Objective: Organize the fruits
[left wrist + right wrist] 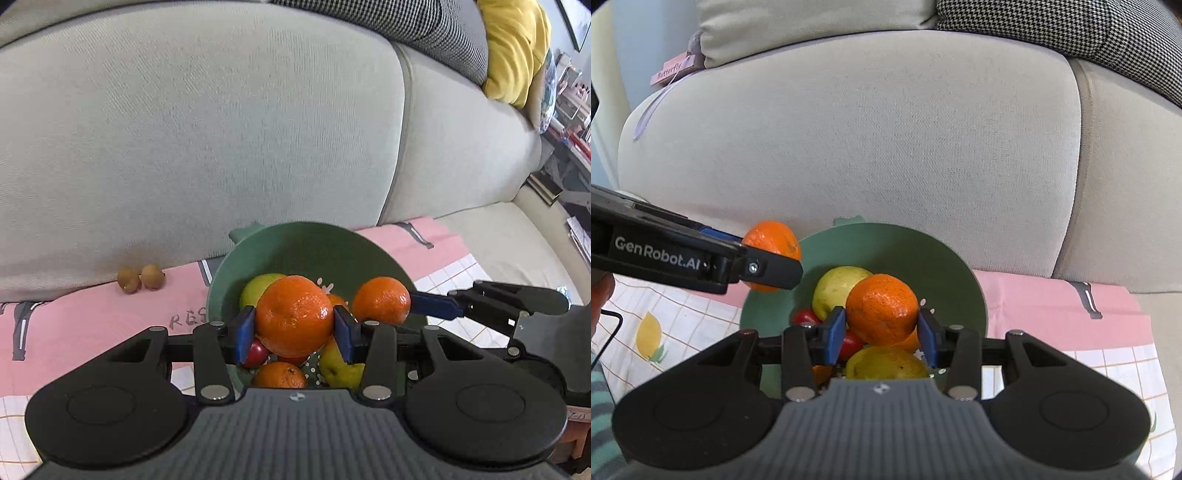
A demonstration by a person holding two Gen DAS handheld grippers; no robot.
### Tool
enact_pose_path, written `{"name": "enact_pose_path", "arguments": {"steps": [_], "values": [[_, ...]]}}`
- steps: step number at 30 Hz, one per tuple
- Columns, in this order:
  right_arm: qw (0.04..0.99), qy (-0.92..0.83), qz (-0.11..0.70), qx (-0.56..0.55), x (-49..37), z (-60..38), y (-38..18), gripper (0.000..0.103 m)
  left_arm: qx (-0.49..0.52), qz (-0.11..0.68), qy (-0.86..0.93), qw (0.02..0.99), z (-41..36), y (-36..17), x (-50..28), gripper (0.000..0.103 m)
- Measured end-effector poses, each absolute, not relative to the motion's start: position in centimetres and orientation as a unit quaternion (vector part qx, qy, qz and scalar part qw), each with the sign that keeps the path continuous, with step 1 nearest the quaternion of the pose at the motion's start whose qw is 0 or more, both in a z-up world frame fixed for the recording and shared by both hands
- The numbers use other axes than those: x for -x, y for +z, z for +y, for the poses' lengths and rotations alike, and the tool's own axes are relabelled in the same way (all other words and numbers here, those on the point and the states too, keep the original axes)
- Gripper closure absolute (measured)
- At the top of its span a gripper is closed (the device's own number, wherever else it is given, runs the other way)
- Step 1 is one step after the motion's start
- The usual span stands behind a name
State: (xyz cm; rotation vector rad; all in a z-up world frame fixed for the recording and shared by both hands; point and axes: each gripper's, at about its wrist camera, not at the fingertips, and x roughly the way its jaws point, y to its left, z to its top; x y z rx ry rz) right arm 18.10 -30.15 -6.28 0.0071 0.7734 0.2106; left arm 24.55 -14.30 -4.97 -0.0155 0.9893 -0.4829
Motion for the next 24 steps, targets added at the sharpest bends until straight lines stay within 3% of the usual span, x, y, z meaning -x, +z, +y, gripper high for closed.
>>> {"name": "enact_pose_path", "arguments": {"steps": [24], "values": [[0.909, 0.134, 0.388, 0.069, -24.2, -29.4, -10.9, 0.063, -0.002, 0.517, -0.226, 0.825, -14.8, -8.3, -27.0, 0.053]]}}
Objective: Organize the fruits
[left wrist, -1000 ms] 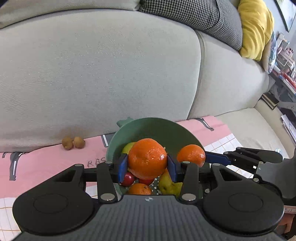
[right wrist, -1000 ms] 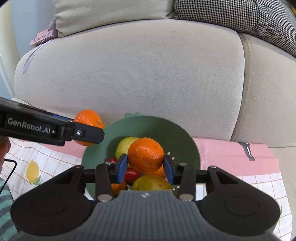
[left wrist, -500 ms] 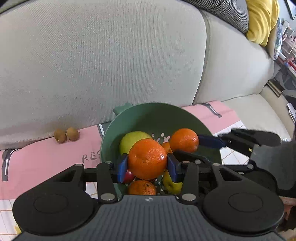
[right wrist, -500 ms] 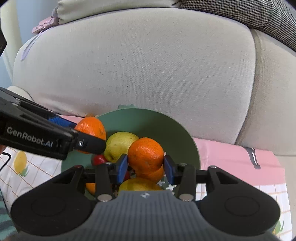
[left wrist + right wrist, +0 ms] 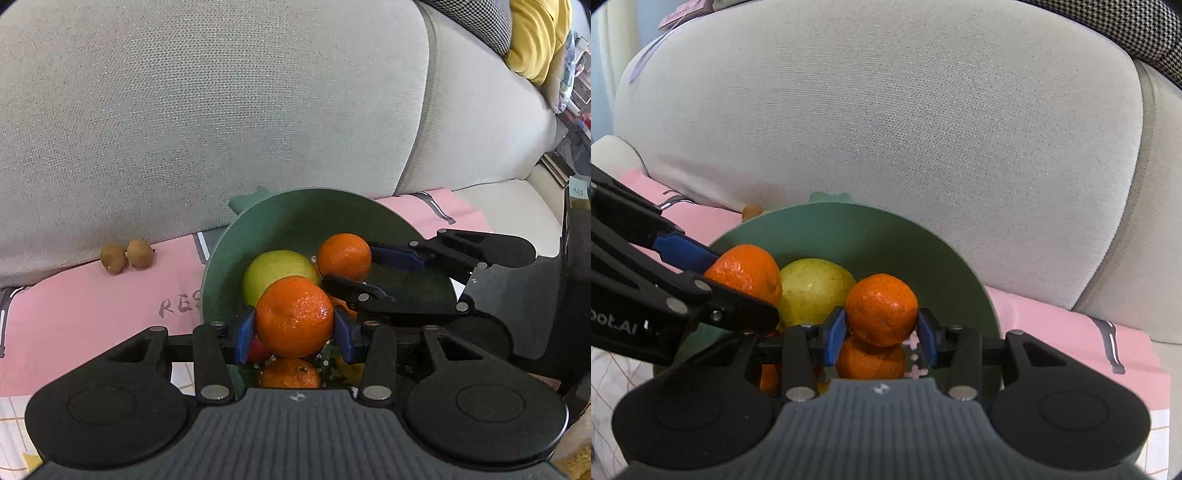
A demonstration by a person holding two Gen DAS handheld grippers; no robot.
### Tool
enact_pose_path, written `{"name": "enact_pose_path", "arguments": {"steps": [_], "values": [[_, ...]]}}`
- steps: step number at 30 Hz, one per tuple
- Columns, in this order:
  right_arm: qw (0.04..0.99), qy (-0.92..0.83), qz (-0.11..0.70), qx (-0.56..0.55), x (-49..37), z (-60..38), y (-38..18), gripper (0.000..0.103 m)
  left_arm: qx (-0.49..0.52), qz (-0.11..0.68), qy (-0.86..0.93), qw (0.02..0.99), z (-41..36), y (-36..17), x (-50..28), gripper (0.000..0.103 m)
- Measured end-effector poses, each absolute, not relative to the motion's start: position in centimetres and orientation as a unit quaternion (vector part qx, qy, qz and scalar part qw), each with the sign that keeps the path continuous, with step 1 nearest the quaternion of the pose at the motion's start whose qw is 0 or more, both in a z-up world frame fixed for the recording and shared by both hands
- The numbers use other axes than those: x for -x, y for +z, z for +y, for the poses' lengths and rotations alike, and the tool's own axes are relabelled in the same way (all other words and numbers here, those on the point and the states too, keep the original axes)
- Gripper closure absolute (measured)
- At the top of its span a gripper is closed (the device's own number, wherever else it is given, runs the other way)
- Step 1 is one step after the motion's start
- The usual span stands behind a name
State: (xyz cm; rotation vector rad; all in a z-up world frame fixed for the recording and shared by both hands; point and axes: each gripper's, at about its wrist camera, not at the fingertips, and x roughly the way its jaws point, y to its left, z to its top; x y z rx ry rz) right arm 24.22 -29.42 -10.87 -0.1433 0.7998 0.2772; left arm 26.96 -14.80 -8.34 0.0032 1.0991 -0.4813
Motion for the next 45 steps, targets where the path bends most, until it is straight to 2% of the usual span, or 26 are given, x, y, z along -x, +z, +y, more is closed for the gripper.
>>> {"name": "enact_pose_path", "arguments": {"steps": [24, 40, 45], "values": [[0.921, 0.108, 0.371, 0.045, -19.0, -31.4, -10.5, 0.062, 0.013, 0.545, -0.265, 0.796, -16.0, -9.6, -26.1, 0.053], [0.922, 0.11, 0.369, 0.041, -19.0, -31.1, -10.6, 0.062, 0.01, 0.559, -0.249, 0.791, -16.6, -10.9, -26.8, 0.052], [0.921, 0.111, 0.372, 0.045, -18.9, -31.1, -10.4, 0.062, 0.013, 0.556, -0.25, 0.792, -16.4, -10.5, -26.6, 0.047]]}}
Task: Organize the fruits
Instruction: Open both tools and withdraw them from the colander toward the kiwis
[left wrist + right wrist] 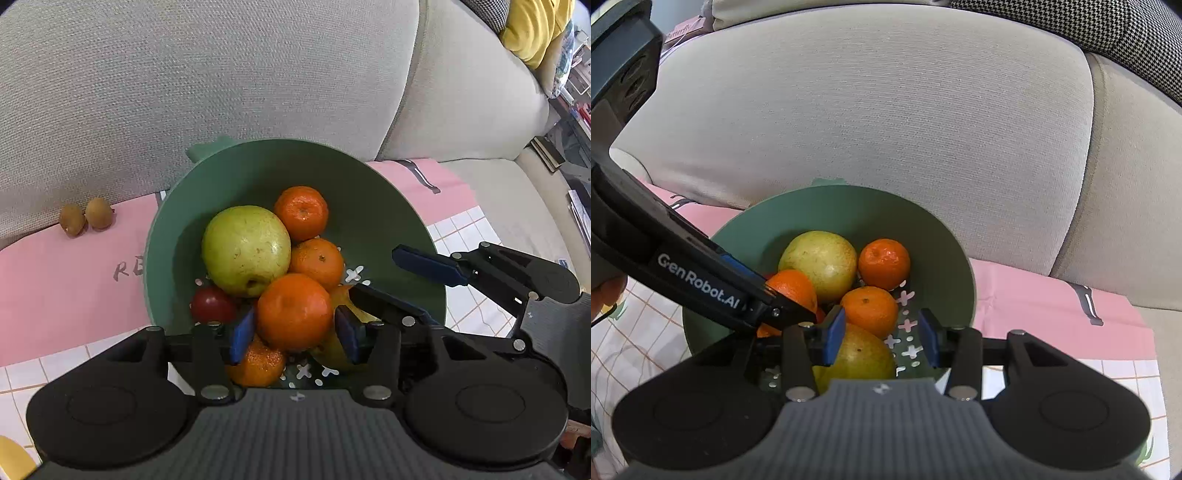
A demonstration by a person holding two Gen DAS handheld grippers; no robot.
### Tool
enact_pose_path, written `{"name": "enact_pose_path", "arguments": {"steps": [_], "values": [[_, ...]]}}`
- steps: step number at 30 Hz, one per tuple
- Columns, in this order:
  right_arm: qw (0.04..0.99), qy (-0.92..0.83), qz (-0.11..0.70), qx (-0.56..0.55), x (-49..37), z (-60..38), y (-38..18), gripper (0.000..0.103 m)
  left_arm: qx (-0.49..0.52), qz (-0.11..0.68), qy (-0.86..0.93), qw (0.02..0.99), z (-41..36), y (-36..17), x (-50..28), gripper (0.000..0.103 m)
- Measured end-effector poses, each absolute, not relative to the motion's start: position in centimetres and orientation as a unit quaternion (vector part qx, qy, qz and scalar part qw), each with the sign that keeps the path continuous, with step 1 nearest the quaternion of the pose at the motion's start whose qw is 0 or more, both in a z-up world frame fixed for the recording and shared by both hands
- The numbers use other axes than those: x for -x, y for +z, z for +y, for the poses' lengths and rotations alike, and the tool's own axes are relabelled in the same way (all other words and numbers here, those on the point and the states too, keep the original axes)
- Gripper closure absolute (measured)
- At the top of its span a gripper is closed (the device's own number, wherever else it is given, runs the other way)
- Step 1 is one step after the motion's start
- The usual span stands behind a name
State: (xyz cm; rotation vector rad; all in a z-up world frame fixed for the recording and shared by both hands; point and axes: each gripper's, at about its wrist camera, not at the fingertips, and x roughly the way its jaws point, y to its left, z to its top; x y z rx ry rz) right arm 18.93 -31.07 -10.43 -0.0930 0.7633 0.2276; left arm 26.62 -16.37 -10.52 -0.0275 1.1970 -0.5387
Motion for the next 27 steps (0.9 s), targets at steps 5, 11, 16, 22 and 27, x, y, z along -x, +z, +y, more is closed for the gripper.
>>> {"name": "enact_pose_path", "arguments": {"steps": [5, 11, 16, 22, 27], "values": [[0.921, 0.11, 0.371, 0.048, -18.8, -30.8, -10.0, 0.062, 0.017, 0.548, -0.252, 0.797, -15.7, -9.5, -26.2, 0.046], [0.927, 0.096, 0.361, 0.044, -18.2, -30.2, -8.8, 0.045, 0.012, 0.516, -0.251, 0.819, -14.3, -7.1, -25.1, 0.046], [0.929, 0.099, 0.355, 0.026, -17.5, -29.2, -7.7, 0.041, 0.004, 0.49, -0.238, 0.839, -12.6, -5.2, -24.1, 0.046], [0.93, 0.111, 0.351, 0.01, -16.3, -27.0, -6.5, 0.032, 0.0, 0.466, -0.208, 0.86, -9.8, -3.7, -23.0, 0.046], [0.928, 0.126, 0.351, 0.012, -15.8, -24.8, -5.9, 0.032, 0.026, 0.447, -0.176, 0.876, -6.7, -2.9, -22.5, 0.046]]}}
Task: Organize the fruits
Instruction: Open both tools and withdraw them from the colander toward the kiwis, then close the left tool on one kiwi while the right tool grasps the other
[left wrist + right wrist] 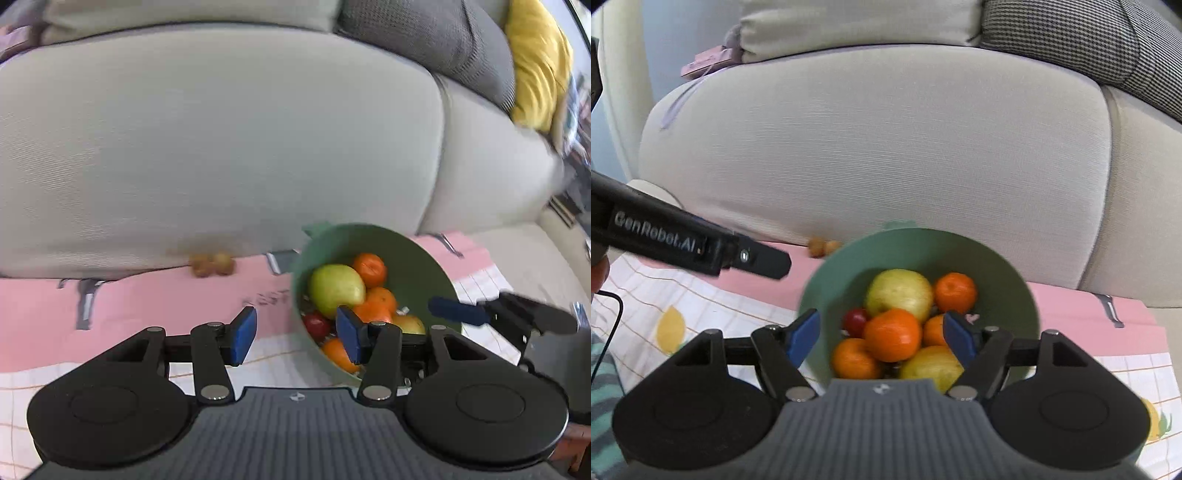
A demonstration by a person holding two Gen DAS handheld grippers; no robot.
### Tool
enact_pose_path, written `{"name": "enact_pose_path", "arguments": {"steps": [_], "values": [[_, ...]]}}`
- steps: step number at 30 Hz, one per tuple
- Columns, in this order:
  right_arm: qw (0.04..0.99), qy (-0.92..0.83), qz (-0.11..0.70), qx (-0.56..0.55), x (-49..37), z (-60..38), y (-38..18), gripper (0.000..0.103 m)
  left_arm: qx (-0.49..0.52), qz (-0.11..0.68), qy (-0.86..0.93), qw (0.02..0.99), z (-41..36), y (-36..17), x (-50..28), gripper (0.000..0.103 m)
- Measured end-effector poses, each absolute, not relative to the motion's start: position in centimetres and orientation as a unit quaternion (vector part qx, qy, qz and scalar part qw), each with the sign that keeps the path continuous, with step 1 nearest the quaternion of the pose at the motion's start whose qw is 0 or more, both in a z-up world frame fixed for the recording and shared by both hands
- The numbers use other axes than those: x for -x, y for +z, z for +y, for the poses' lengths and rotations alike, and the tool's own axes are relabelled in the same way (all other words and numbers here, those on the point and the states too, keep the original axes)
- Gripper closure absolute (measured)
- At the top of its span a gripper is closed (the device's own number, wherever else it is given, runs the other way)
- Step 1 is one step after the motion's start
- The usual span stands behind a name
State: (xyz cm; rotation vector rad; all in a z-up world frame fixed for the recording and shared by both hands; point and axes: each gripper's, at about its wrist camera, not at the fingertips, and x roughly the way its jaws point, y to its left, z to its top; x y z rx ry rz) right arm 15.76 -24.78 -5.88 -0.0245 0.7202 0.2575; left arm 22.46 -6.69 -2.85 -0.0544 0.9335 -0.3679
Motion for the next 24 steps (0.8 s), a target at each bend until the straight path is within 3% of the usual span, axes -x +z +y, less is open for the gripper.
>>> {"name": "enact_pose_path", "arguments": {"steps": [7, 15, 20, 24], "values": [[0.926, 0.146, 0.347, 0.022, -16.2, -21.6, -5.2, 0.035, 0.042, 0.433, -0.146, 0.888, -3.3, -2.5, -22.8, 0.046], [0.923, 0.165, 0.344, 0.042, -18.8, -18.1, -5.1, 0.054, 0.035, 0.428, -0.127, 0.894, -0.9, -3.1, -24.1, 0.046], [0.917, 0.178, 0.351, 0.064, -21.3, -16.7, -5.8, 0.055, 0.034, 0.433, -0.132, 0.891, -0.3, -3.9, -25.7, 0.047], [0.908, 0.191, 0.364, 0.086, -23.2, -16.1, -6.8, 0.068, 0.026, 0.44, -0.144, 0.886, -0.4, -5.0, -27.1, 0.05]]}}
